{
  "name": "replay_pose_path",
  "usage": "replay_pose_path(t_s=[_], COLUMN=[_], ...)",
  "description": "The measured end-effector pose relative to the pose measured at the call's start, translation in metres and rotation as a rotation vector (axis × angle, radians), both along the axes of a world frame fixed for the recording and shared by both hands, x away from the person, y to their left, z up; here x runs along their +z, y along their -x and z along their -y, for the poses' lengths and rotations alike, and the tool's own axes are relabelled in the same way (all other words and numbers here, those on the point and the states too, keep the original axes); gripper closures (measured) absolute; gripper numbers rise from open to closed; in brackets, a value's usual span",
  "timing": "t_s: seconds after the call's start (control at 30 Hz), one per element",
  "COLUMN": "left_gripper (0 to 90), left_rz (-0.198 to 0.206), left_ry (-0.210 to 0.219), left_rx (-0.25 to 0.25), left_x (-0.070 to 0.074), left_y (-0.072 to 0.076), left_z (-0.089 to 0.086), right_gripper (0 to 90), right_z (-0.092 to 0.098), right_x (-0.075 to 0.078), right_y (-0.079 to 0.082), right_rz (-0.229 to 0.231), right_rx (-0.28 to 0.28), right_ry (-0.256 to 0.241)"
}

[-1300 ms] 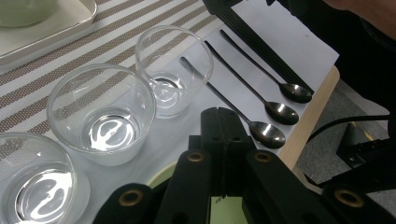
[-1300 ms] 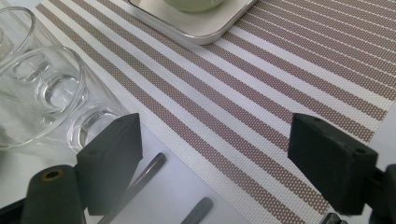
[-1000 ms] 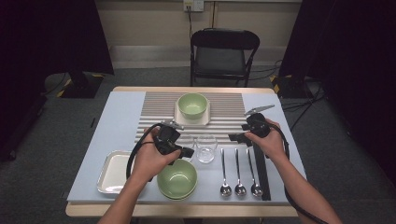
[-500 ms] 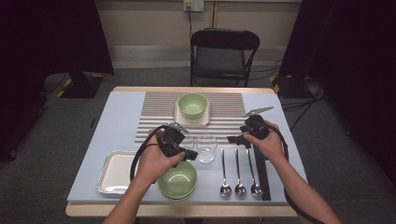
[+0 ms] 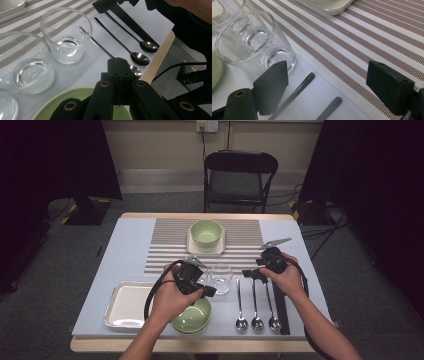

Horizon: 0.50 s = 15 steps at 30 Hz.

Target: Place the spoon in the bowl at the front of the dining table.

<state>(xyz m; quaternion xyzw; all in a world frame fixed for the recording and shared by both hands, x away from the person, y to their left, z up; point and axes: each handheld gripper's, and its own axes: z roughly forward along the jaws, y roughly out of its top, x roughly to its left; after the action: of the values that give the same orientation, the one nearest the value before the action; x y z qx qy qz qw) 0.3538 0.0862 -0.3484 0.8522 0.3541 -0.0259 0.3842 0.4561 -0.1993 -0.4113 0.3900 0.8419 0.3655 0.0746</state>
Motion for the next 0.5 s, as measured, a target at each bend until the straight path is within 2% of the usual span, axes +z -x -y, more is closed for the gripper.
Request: replay_pose_path(t_s=[0.33, 0.5], left_gripper=[90.0, 90.0], left_rz=[0.003, 0.003], left_ry=[0.011, 0.003], left_rx=[-0.005, -0.005], left_x=[-0.004, -0.008], left_y=[0.0, 0.002], left_z=[0.013, 0.022], right_gripper=[16.8, 16.8], right_z=[-0.005, -0.008], right_x=[-0.002, -0.003], right_y=[-0.003, -0.006], right_rz=[0.001, -0.004], right_rx=[0.012, 0.017], right_ry=[-0.007, -0.006])
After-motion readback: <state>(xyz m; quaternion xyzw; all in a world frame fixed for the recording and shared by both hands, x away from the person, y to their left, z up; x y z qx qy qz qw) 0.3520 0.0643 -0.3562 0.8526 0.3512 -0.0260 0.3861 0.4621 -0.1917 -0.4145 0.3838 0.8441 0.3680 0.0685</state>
